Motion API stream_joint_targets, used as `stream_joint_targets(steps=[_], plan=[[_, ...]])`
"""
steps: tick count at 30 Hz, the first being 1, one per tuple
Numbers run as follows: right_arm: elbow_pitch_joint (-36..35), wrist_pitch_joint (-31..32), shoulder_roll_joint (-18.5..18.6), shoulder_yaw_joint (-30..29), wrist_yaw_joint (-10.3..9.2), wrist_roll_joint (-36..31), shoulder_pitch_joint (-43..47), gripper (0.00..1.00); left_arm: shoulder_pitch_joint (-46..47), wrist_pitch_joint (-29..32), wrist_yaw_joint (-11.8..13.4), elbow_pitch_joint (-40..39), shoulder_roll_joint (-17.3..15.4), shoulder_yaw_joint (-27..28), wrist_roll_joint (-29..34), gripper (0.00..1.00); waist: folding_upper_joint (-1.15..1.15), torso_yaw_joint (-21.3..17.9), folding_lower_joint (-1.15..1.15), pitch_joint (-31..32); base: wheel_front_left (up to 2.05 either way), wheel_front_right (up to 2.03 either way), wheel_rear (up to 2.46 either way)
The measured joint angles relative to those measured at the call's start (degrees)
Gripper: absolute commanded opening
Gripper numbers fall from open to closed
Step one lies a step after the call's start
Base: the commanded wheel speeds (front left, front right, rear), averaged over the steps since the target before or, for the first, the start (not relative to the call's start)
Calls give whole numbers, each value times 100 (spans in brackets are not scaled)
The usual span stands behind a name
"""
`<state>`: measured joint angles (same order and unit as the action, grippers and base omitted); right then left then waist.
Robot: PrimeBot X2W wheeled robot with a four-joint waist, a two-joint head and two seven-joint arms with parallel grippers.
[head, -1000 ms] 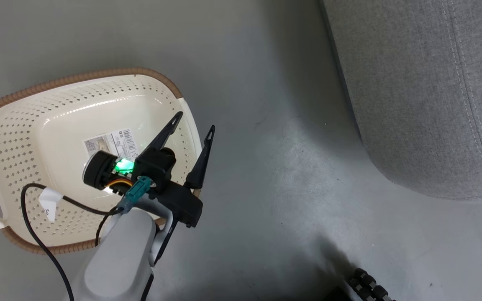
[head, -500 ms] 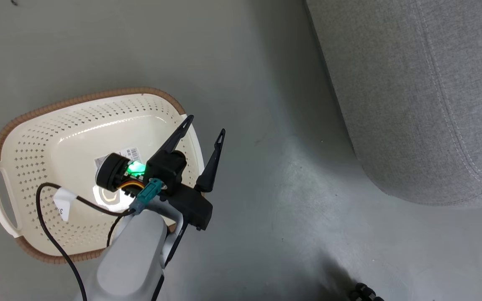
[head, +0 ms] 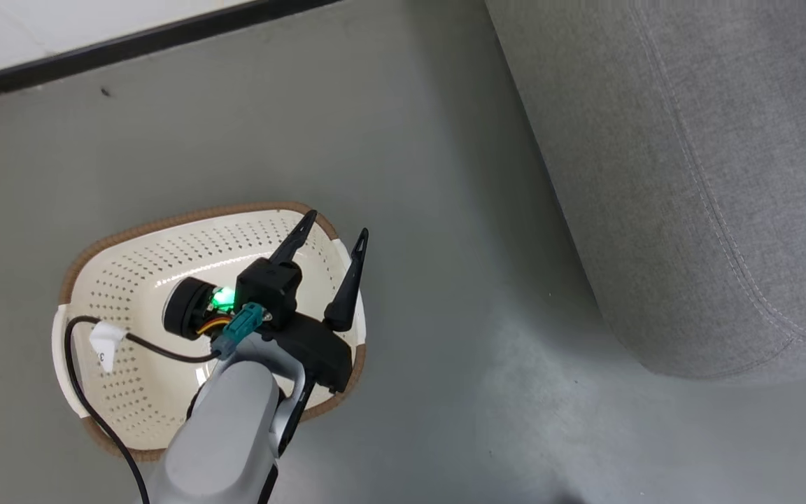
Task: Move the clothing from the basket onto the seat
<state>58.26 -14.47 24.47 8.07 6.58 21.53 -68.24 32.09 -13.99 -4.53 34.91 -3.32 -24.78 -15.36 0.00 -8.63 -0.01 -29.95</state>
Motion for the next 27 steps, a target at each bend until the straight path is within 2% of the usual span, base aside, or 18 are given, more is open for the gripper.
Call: stream_joint_targets(steps=[16, 27], plan=[[-634, -5, -452, 113, 51, 157, 1504, 100, -536, -31, 237, 359, 81, 385, -471, 100, 0, 621, 0, 1202, 0, 0, 0], [-1289, -7, -760, 456, 51, 428, 2423, 100, -938, -31, 360, 394, 75, 678, -535, 100, 0, 1063, -1, 1906, 0, 0, 0]])
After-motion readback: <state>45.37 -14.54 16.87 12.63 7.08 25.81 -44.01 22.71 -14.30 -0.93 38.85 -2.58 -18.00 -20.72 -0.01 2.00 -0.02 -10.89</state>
